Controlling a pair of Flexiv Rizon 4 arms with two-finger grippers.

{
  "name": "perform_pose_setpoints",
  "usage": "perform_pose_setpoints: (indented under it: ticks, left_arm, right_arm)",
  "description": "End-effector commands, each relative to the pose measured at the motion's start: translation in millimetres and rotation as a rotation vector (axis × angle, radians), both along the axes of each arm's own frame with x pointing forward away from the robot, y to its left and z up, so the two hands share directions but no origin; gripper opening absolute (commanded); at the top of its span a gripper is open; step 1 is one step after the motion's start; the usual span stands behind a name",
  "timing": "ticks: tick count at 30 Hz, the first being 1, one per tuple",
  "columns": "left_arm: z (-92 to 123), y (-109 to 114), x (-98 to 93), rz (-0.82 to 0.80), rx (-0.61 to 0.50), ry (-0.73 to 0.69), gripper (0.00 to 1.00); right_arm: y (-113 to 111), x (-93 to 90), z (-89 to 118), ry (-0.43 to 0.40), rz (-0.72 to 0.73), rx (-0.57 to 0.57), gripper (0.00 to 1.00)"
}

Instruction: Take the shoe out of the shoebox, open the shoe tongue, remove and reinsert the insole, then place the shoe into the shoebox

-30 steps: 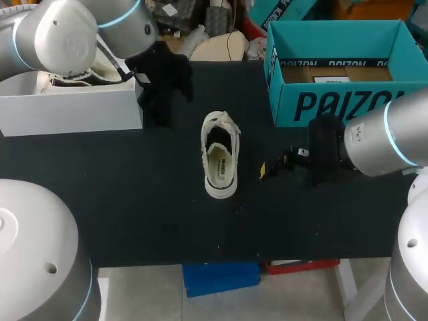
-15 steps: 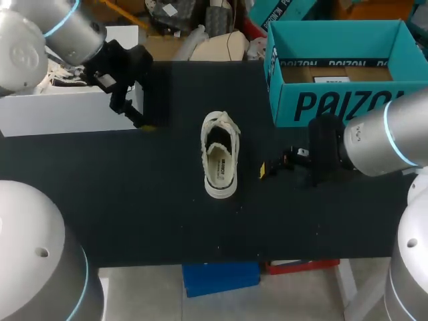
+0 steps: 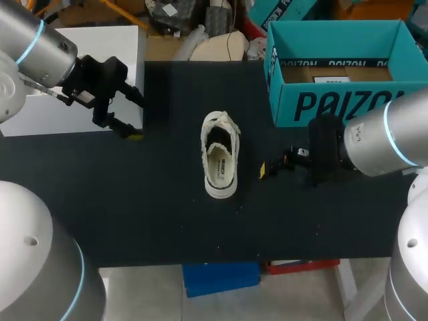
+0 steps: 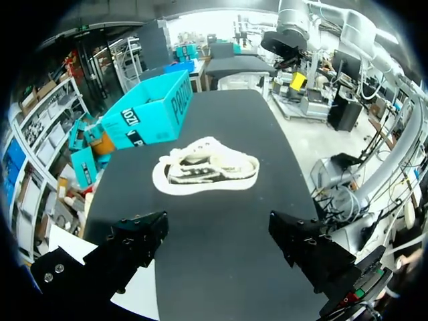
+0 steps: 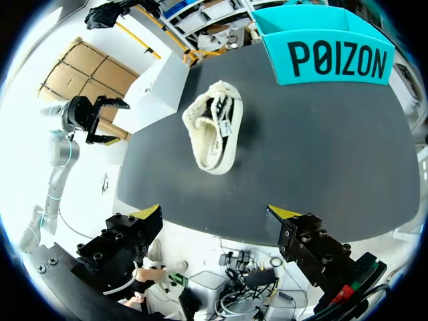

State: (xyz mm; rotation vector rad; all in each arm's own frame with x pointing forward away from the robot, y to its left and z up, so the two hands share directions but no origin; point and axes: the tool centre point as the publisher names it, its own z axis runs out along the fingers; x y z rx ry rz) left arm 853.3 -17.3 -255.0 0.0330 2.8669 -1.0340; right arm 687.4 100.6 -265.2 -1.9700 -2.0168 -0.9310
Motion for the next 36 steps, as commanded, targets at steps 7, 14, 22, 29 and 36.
perform_pose_setpoints:
  ticks: [7, 14, 22, 29, 36]
  left_arm:
    - [-1, 0, -1.4, 0.003, 0.0, -0.005, 1.0]
    - [-1, 0, -1.4, 0.003, 0.0, -0.005, 1.0]
    - [-1, 0, -1.4, 0.003, 0.0, -0.005, 1.0]
    - [-1, 0, -1.4, 0.003, 0.0, -0.005, 1.0]
    - [-1, 0, -1.4, 0.003, 0.0, -0.005, 1.0]
  right_arm:
    - [1, 0.3, 0, 0.0, -0.001, -0.001, 1.0]
    - [1, 0.3, 0, 0.0, -0.001, -0.001, 1.0]
    - [1, 0.3, 0, 0.0, -0.001, -0.001, 1.0]
    - [1, 0.3, 0, 0.0, -0.001, -0.001, 1.0]
    - [8, 12.9, 5, -0.024, 0.011, -0.11, 1.0]
